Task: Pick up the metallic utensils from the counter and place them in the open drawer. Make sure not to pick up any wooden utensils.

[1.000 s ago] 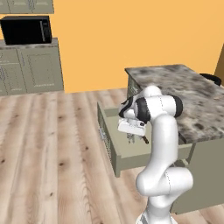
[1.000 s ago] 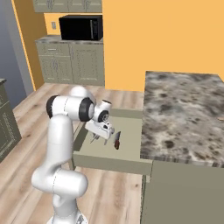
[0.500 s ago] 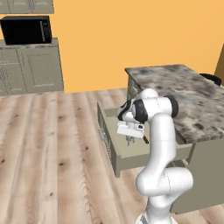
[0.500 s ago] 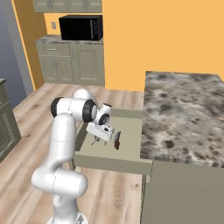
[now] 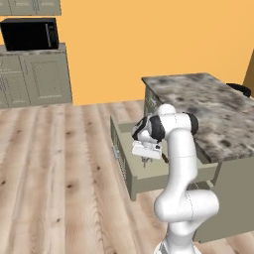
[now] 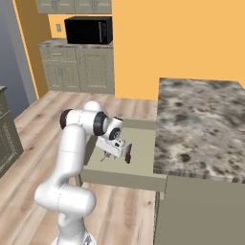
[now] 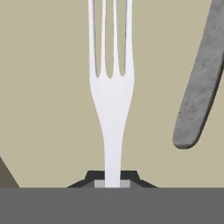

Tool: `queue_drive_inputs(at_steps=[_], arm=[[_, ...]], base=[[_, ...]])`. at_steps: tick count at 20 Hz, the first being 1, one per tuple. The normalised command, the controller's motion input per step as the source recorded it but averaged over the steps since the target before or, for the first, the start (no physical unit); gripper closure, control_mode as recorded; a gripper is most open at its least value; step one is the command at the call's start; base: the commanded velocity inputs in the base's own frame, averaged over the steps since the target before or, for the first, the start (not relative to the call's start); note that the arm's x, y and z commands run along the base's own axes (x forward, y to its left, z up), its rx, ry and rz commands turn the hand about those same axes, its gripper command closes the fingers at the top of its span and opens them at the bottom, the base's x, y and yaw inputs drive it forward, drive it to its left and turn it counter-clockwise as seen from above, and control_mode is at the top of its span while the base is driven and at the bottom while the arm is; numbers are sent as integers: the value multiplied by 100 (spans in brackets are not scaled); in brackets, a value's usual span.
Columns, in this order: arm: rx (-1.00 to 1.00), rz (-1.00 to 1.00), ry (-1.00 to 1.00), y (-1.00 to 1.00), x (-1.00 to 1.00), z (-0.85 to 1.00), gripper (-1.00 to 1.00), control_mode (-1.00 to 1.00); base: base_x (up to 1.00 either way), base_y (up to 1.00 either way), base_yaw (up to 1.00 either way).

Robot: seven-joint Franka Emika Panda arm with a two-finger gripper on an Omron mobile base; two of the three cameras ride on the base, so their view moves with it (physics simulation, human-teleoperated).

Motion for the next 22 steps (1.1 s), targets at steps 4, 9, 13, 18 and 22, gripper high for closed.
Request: queue_drive_inputs(at_steps=[4,9,13,18,22], arm=[[0,0,0,0,11,-22,-100,-100],[12,-2,0,-11,-11,10,-100,-100],[14,0,-3,-14,-36,65,-100,-100],[4,-1,0,-2,-32,83,-100,-100],[0,-8,0,0,-29,90,-100,-100]], base=[[0,0,0],[0,0,0],[0,0,0],[0,0,0],[0,0,0]])
